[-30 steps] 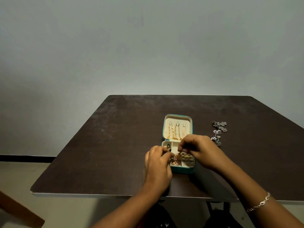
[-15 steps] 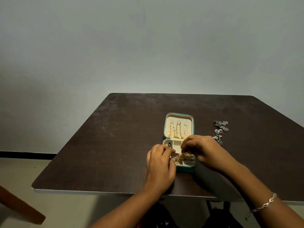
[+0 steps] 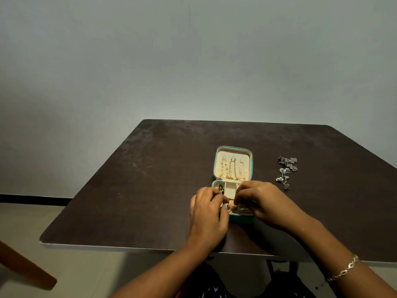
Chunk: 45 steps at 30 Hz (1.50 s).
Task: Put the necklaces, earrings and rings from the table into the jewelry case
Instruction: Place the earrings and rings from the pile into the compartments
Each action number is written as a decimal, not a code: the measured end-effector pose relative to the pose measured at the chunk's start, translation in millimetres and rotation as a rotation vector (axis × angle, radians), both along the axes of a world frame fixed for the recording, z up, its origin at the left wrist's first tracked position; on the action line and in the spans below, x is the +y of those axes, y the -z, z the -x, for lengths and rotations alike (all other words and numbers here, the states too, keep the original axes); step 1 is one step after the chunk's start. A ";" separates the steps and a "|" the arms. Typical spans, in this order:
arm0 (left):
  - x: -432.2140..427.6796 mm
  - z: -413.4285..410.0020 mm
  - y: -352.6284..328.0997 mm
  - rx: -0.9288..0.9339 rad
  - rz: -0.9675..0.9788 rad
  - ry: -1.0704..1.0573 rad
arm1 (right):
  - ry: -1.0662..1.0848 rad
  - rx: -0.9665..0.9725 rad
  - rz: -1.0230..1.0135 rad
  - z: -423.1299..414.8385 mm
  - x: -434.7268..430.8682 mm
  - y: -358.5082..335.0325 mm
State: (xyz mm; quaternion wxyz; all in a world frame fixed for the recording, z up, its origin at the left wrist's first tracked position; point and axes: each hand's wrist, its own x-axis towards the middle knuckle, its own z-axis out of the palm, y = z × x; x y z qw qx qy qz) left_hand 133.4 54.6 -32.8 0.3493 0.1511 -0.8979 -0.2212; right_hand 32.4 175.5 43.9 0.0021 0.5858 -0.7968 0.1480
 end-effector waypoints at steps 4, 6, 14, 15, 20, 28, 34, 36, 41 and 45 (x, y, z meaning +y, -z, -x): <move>0.2 0.5 -0.1 -0.010 -0.005 -0.001 | -0.016 0.002 0.009 -3.8 -4.3 -1.1; 0.2 0.7 0.5 0.007 0.006 -0.009 | -0.032 0.020 -0.035 -3.7 -5.9 1.2; 0.4 1.0 0.4 0.037 0.009 -0.020 | 0.023 0.021 0.042 0.9 -3.6 9.3; -0.3 1.4 1.0 0.042 0.018 -0.026 | 0.013 0.023 0.026 0.7 -4.5 10.5; -1.4 1.6 1.8 0.032 0.039 -0.033 | -0.045 0.008 0.014 1.2 -8.3 12.0; 1.4 -1.2 -3.0 -0.007 0.041 -0.033 | -0.224 0.085 -0.055 8.2 -13.5 3.4; 1.7 -1.4 -3.5 -0.016 0.028 -0.035 | -0.333 0.170 -0.052 10.3 -15.0 3.3; 1.8 -1.5 -4.1 -0.020 0.014 -0.035 | -0.308 0.134 -0.040 10.6 -17.9 5.9; 2.9 -2.7 -6.7 0.009 -0.036 -0.041 | -0.261 0.116 0.139 11.4 -14.0 9.1; 3.1 -3.1 -8.9 0.044 -0.088 -0.080 | -0.227 0.192 0.209 10.4 -7.7 14.5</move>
